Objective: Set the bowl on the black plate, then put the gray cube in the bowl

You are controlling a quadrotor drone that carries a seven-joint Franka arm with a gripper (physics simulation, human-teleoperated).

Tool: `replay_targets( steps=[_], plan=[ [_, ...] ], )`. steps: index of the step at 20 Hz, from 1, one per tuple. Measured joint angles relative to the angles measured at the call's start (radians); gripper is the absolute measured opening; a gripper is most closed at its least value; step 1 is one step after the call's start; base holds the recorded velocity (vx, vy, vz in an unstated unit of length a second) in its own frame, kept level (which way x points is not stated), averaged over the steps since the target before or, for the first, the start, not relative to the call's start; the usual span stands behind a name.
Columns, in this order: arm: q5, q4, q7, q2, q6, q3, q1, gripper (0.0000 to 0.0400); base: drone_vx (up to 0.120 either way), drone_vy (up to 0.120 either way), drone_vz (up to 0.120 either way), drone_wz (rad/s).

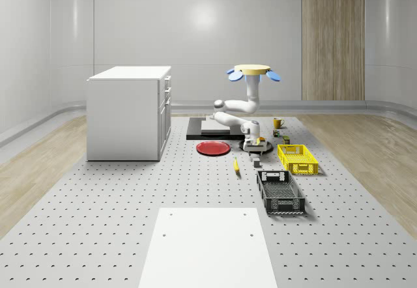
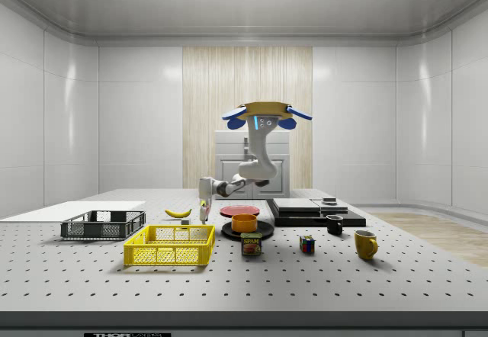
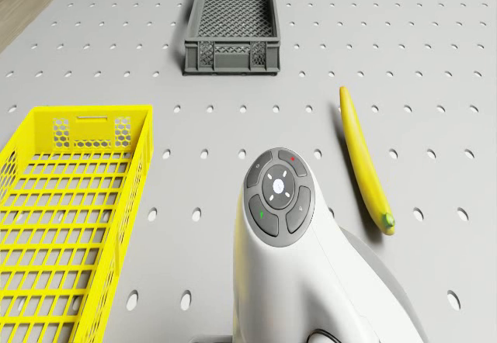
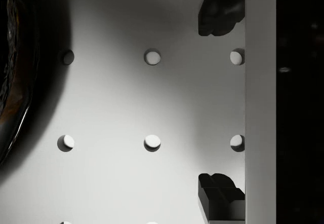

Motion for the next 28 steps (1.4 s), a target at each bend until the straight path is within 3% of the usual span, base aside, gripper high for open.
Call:
replay_targets(
  steps=[20,28],
  plan=[
    [-0.002,0.0,-0.001,0.004,-0.004,0.0,0.002,0.04,0.12,0.0,0.0,0.0],
    [-0.024,0.01,-0.002,0.008,0.006,-0.024,-0.003,0.04,0.01,0.0,0.0,0.0]
  ],
)
